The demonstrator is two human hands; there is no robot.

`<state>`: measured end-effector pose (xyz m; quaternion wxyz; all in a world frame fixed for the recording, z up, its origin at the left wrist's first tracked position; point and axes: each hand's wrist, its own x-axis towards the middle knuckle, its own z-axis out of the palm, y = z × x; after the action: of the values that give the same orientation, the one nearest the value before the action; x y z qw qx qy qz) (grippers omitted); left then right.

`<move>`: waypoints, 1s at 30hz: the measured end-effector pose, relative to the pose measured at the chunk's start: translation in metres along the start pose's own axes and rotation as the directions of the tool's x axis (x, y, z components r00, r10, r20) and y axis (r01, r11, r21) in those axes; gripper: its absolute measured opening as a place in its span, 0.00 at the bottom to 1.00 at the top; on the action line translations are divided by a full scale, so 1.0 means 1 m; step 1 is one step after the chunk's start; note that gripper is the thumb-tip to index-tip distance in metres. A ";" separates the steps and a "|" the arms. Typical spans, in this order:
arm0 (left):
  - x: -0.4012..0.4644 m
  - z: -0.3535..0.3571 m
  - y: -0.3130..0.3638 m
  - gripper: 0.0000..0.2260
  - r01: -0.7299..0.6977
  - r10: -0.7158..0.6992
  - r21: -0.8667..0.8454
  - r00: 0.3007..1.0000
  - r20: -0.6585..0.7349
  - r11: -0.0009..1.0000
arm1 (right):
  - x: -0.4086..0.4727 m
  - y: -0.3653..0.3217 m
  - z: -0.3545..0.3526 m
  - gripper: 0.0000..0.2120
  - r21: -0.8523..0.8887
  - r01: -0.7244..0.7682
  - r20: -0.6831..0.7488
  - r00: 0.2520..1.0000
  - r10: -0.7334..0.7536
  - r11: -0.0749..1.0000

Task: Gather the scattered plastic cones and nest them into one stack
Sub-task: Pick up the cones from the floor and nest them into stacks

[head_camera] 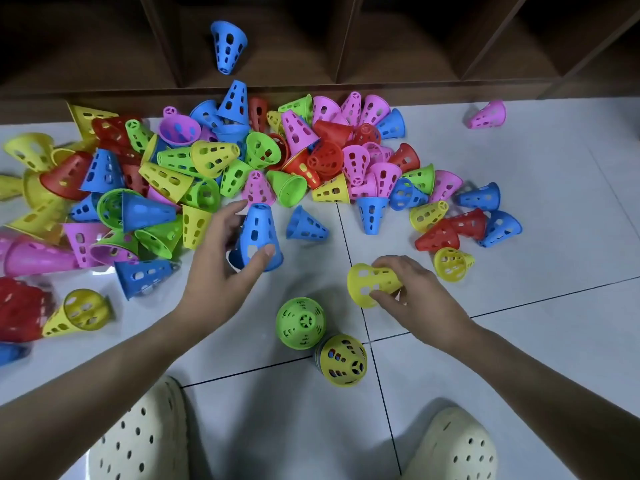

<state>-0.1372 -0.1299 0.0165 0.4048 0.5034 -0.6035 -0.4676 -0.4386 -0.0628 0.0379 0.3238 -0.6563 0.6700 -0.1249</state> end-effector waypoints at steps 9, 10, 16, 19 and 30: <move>-0.061 0.018 0.026 0.31 -0.156 0.152 0.008 0.974 0.166 0.988 | -0.038 -0.057 -0.017 0.19 0.214 0.087 -0.010 0.996 -0.086 0.973; -0.064 0.020 0.024 0.32 -0.155 0.150 0.007 0.969 0.196 0.988 | -0.040 -0.059 -0.021 0.18 0.217 0.095 0.036 0.994 -0.106 0.972; -0.069 0.024 0.008 0.31 -0.183 0.141 0.125 0.948 0.286 0.975 | -0.049 -0.058 -0.028 0.17 0.090 0.136 0.207 0.967 -0.152 0.987; -0.068 0.028 0.005 0.28 -0.236 0.166 0.169 0.923 0.346 0.957 | -0.051 -0.053 -0.023 0.16 0.074 0.146 0.235 0.959 -0.159 0.987; -0.076 0.031 -0.012 0.26 -0.151 0.053 0.234 0.923 0.380 0.960 | -0.061 -0.042 0.009 0.19 -0.091 0.178 0.380 0.916 -0.131 0.980</move>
<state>-0.1513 -0.0506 -0.0042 0.2385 0.4223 -0.7504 -0.4492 -0.4043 -0.0064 0.0724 0.3927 -0.7378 0.5488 0.0182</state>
